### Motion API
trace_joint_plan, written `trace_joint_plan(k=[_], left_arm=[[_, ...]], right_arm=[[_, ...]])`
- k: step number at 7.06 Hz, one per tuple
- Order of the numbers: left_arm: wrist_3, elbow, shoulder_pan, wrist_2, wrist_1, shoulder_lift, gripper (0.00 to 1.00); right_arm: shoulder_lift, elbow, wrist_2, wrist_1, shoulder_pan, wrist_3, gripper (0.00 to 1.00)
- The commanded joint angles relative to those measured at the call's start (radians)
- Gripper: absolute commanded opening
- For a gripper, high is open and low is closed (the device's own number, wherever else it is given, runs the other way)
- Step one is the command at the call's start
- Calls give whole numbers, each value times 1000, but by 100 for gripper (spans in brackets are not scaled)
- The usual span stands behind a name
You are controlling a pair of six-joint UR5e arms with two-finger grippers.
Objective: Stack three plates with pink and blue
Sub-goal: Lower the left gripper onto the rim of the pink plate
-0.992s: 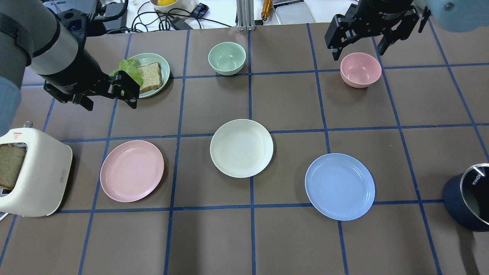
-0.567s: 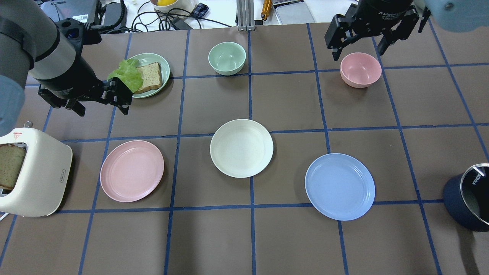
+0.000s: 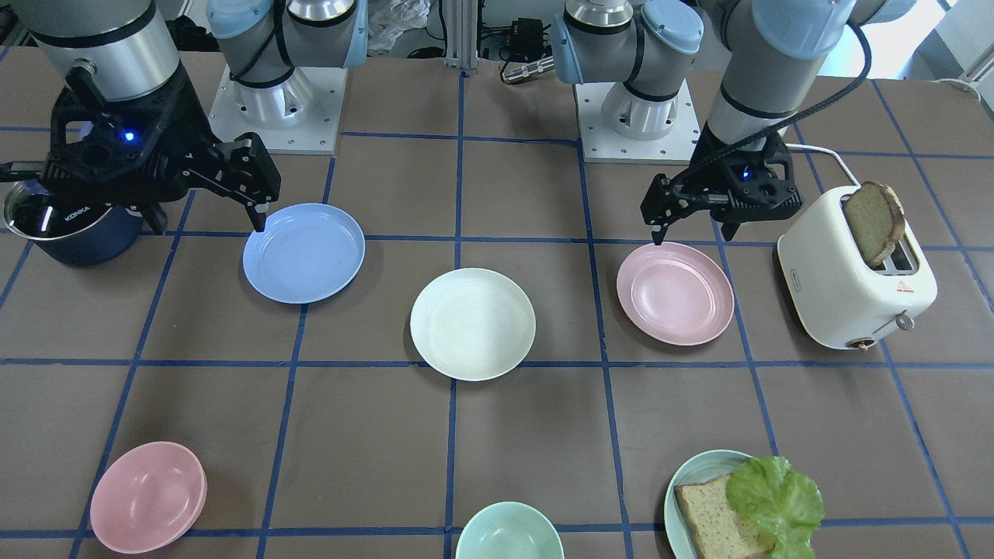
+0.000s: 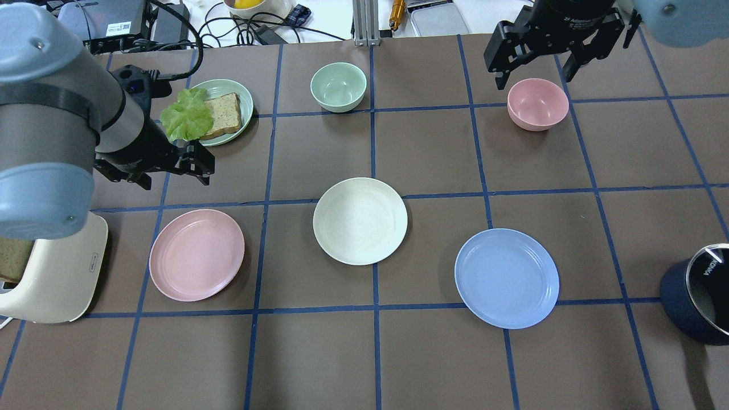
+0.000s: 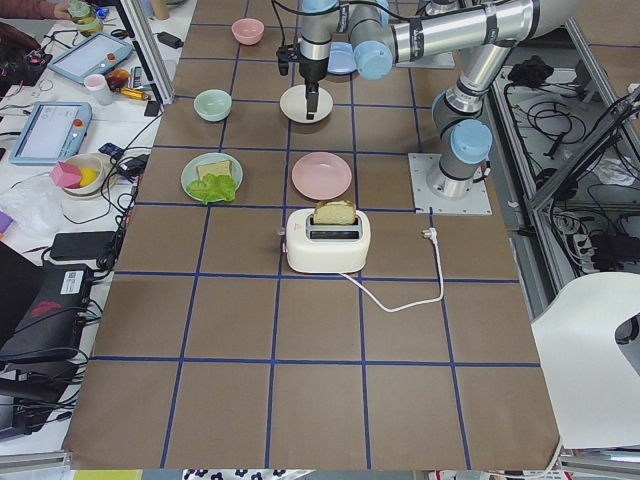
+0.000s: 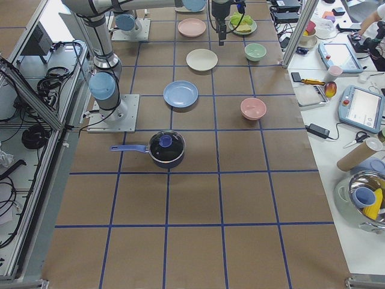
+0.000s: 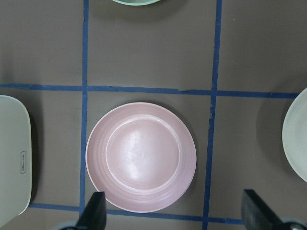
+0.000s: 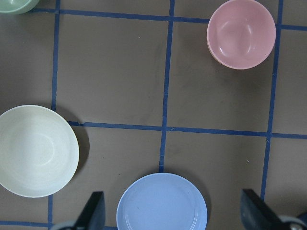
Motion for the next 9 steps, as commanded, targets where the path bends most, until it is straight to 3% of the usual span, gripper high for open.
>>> trace_joint_plan(k=[1,4,6,8,9], left_arm=[[-36,-103,-7,-52,72,-5,88],[-70,-169,-19,-48,115,-38,68],[-121,-233,-48,-36,235,-72,64],[-192,-235,-103,5,291,-118,64],[-199,-235,-123,86,297,-146,64]], right_arm=[[0,0,1,0,0,1,100],[1,0,3,0,0,1,100],[1,0,3,0,0,1,100],[1,0,3,-2,2,1,100],[1,0,3,0,0,1,100]])
